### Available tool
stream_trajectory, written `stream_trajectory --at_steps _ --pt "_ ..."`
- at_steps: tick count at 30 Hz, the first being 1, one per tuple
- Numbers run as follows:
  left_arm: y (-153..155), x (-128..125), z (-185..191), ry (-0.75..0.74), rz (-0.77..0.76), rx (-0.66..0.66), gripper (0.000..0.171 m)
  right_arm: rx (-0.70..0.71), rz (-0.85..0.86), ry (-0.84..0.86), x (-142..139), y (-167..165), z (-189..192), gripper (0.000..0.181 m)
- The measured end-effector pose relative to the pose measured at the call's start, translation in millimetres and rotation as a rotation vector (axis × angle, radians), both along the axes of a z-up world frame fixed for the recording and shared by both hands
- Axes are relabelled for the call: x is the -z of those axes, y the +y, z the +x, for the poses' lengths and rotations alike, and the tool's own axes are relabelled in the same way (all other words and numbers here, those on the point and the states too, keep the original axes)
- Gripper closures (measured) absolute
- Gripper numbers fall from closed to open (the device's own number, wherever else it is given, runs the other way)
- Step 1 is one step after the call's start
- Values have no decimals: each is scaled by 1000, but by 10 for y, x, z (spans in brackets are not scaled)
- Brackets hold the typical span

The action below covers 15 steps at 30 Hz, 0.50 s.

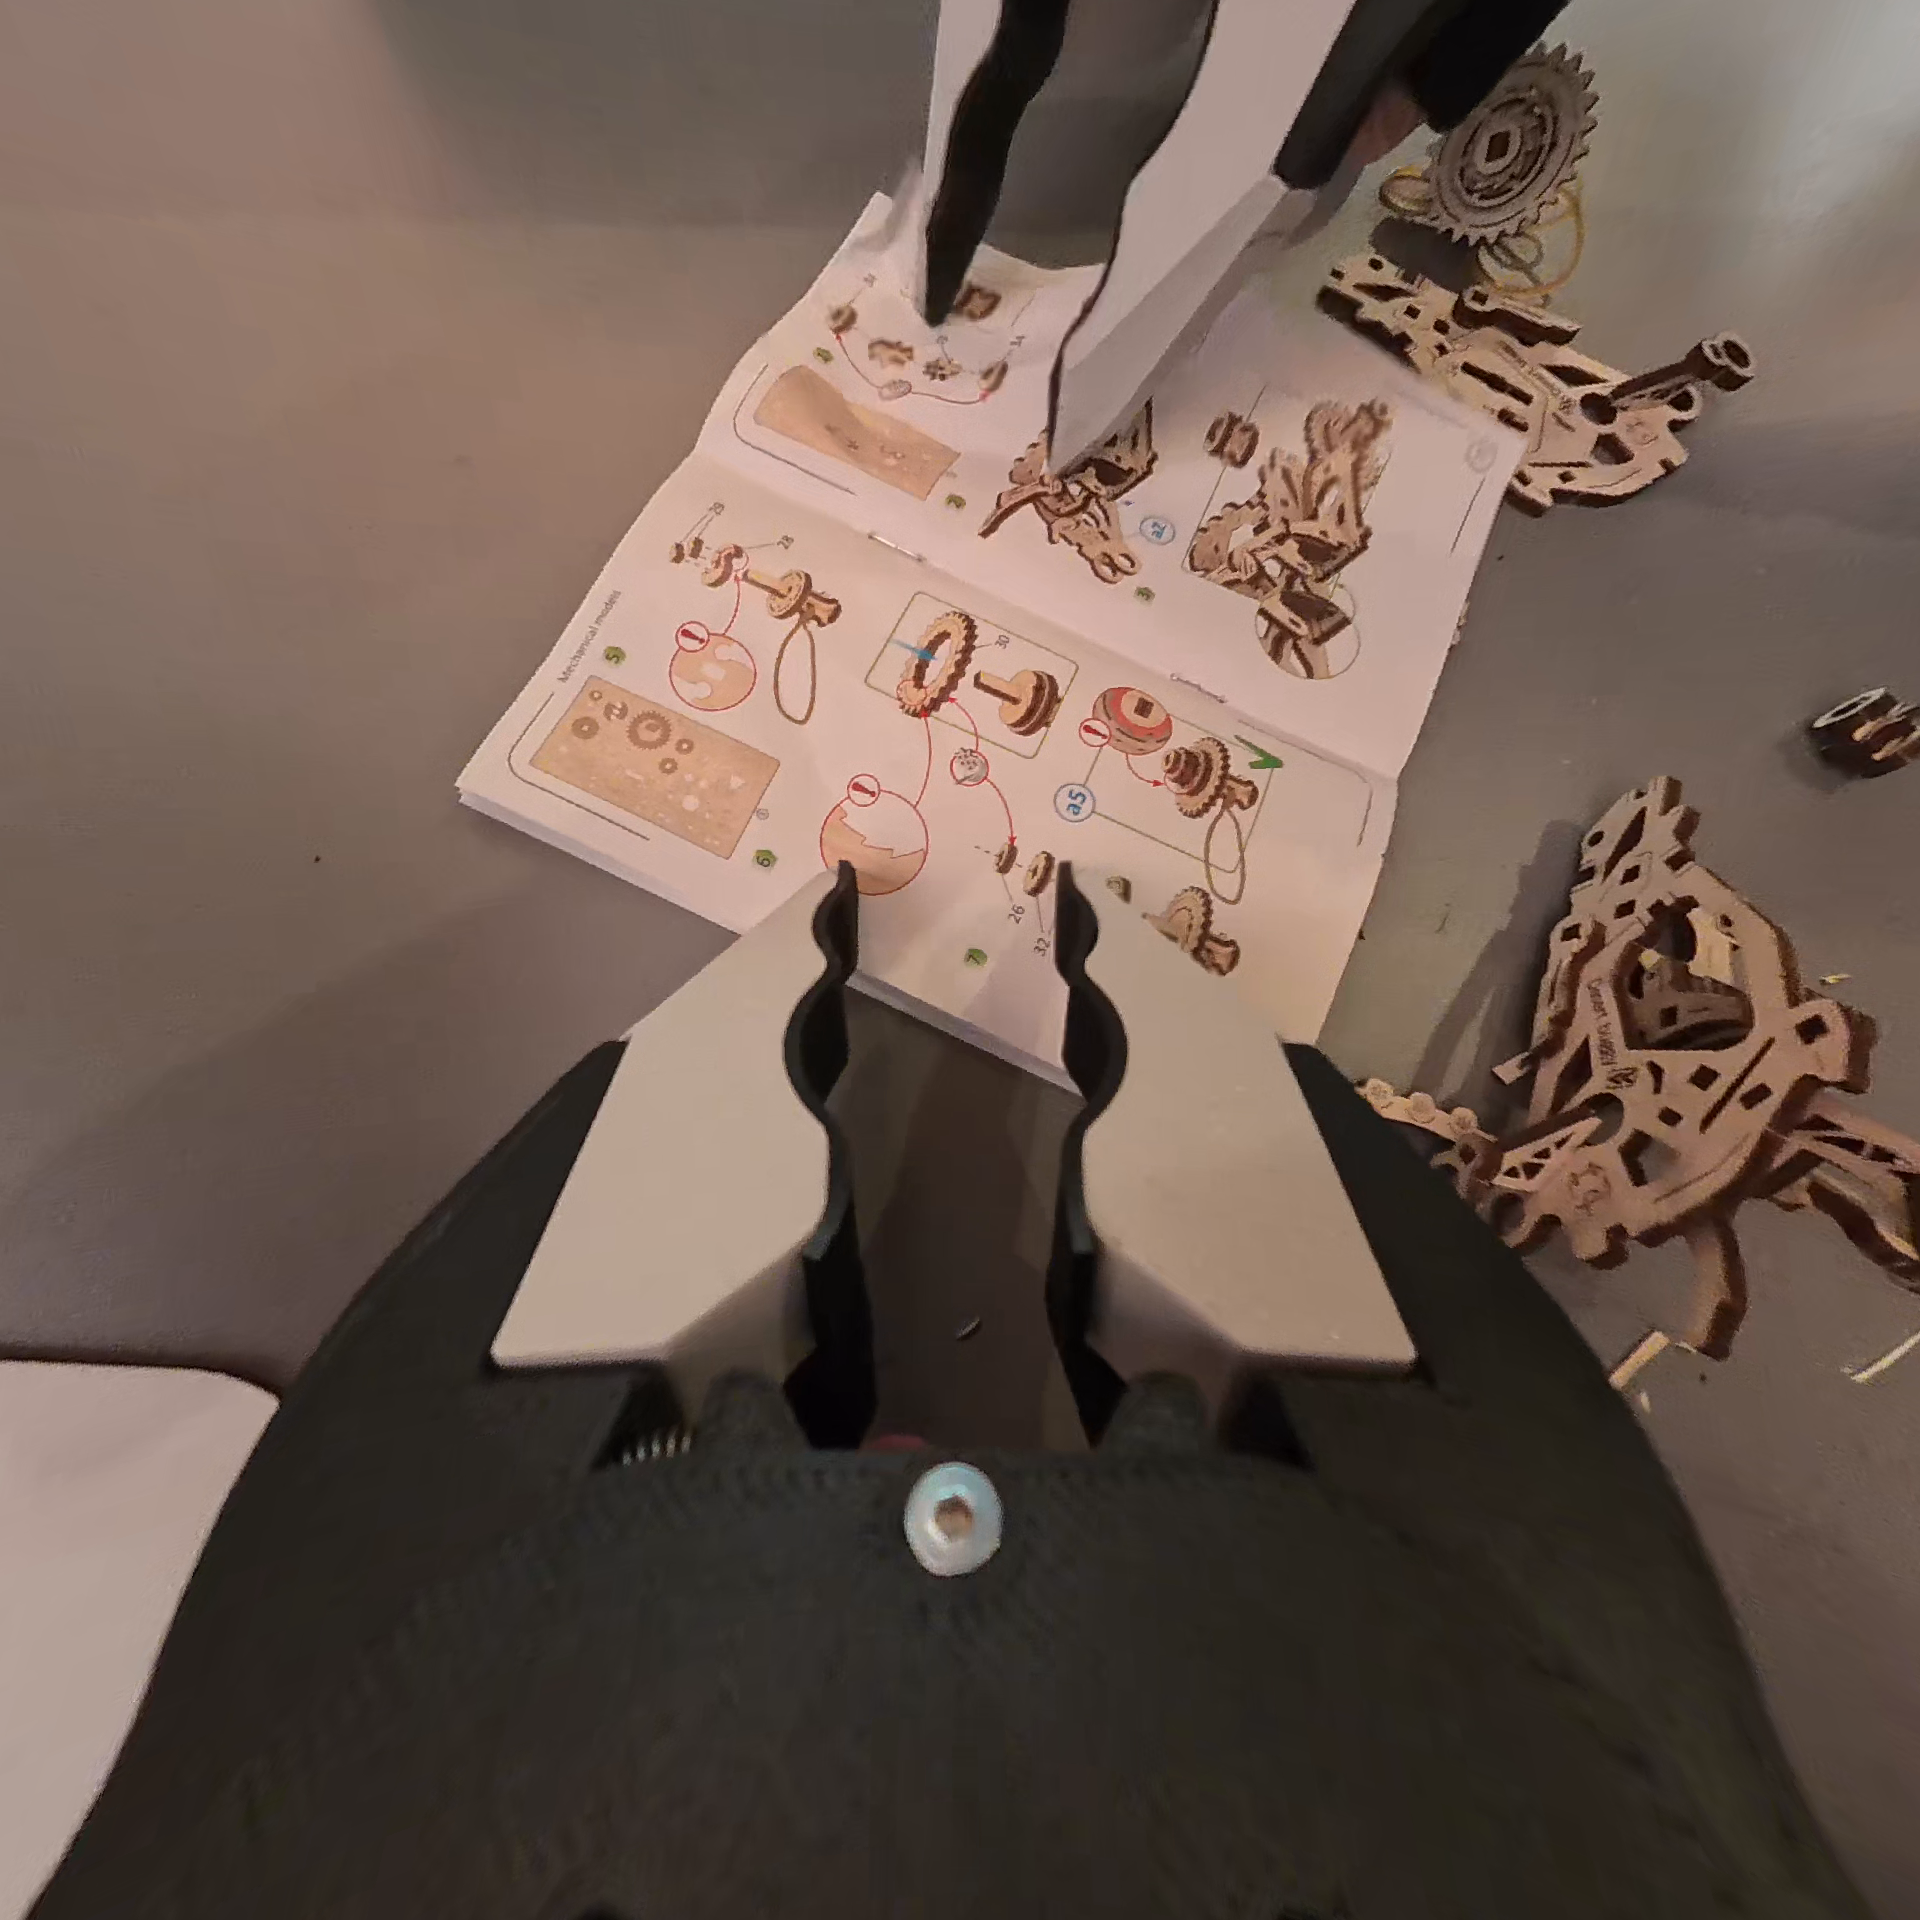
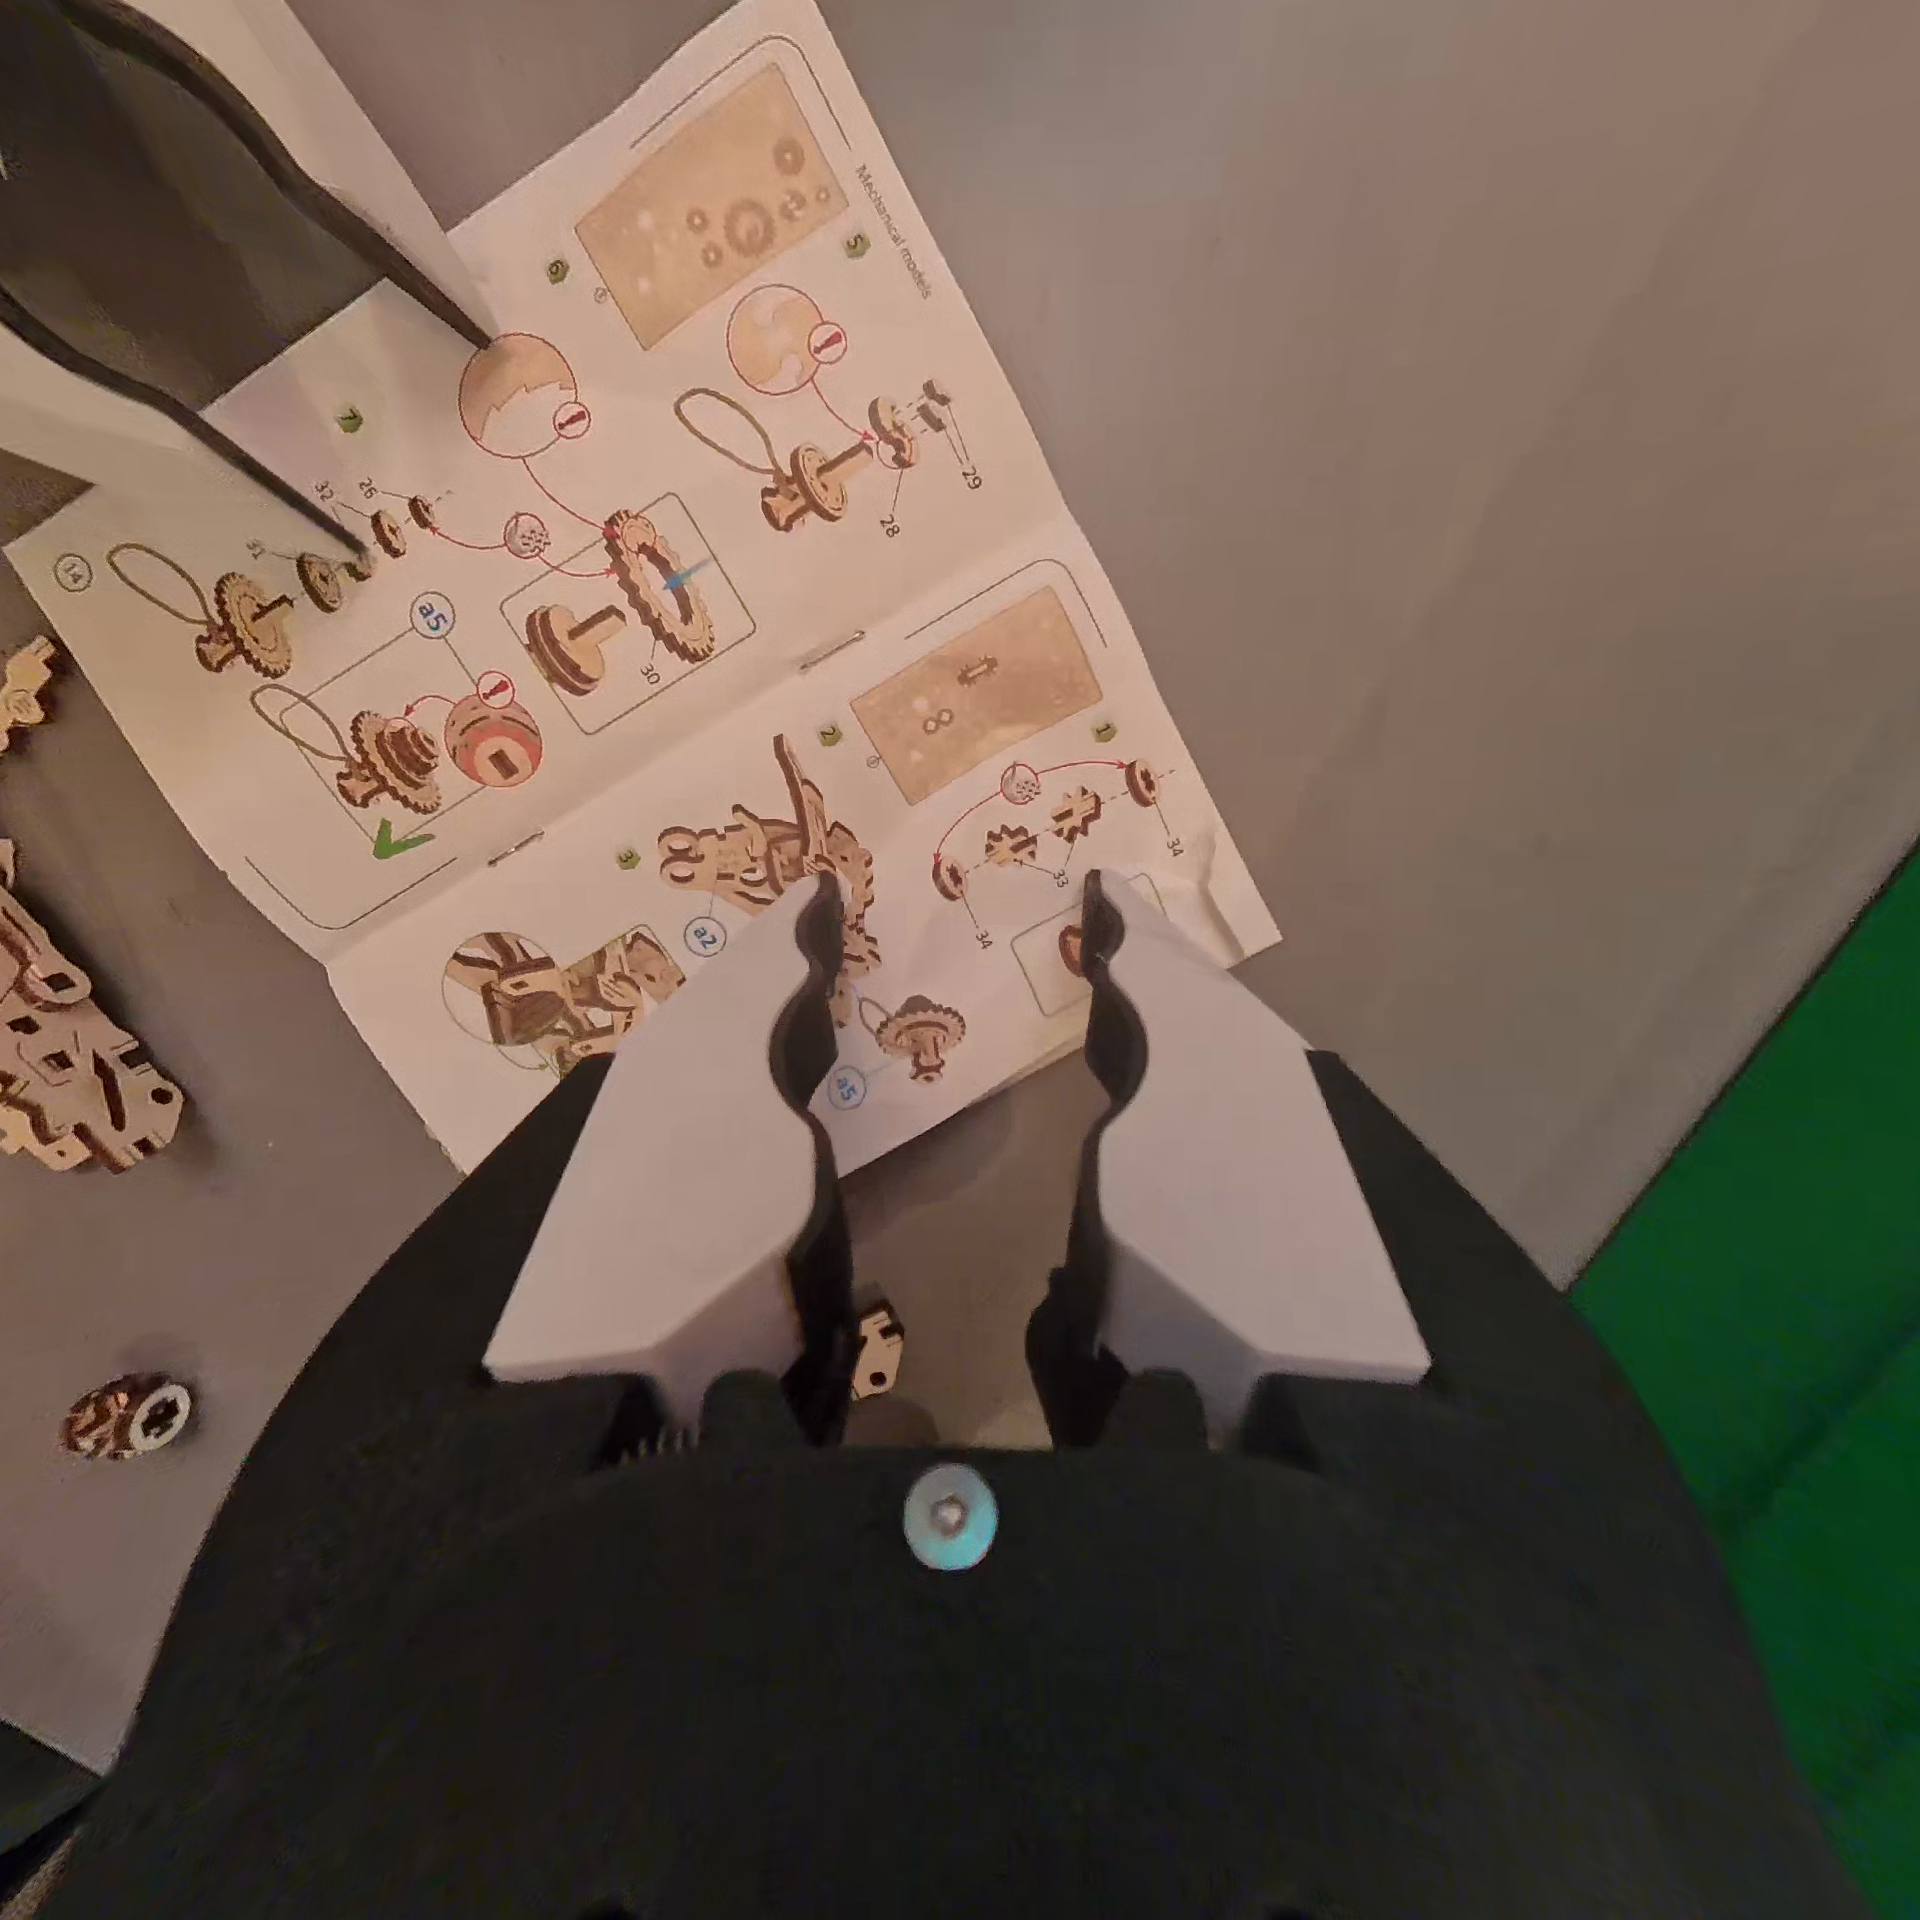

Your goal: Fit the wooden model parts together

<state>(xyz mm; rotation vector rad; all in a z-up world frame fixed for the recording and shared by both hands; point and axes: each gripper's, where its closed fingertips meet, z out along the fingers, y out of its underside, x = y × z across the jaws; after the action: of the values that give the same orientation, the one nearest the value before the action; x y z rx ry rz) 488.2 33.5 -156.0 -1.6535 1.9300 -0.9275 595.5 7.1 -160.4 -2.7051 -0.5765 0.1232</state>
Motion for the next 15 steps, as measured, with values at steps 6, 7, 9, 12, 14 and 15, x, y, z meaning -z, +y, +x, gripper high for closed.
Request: stream_trajectory --at_steps 6,7,9,12,14,15 --pt "13 2 5 -6 2 -1 138 -42 4 2 -1 13 -92 159" --pt "16 2 5 -7 4 -2 139 -52 2 -3 -2 13 -106 163" --pt "20 2 6 -7 0 -5 139 -69 -3 -8 -7 13 -141 171" --pt "26 1 7 -7 -5 -7 140 -60 1 83 -86 34 -254 181" --pt "27 1 8 -7 -8 -8 141 -39 10 153 -158 65 -305 181" --pt "28 1 8 -8 -9 -9 141 -25 16 192 -194 86 -329 181"
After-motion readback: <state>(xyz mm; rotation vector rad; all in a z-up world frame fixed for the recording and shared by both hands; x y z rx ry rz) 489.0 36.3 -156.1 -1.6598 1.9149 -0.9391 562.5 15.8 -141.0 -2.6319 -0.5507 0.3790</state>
